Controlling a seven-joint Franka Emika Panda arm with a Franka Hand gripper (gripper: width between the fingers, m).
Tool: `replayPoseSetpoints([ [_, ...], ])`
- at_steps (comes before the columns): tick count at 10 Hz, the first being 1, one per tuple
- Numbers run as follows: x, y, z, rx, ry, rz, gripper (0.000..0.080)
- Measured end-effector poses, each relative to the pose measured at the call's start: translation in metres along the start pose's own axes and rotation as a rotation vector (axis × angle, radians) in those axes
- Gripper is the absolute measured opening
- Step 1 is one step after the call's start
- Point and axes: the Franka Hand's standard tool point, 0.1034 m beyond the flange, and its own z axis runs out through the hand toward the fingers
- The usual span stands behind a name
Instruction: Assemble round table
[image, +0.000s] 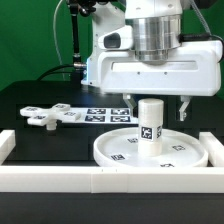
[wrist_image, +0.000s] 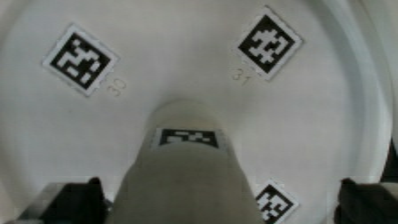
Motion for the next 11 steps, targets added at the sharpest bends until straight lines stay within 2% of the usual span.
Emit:
replayPoseSetpoints([
  [6, 0.0051, 0.0044, -0.0037, -0.014, 0.007, -0.401, 0.0649],
  [11, 0.004, -0.0011, -0.0029, -0.042, -0.003, -0.94, 0.0649],
])
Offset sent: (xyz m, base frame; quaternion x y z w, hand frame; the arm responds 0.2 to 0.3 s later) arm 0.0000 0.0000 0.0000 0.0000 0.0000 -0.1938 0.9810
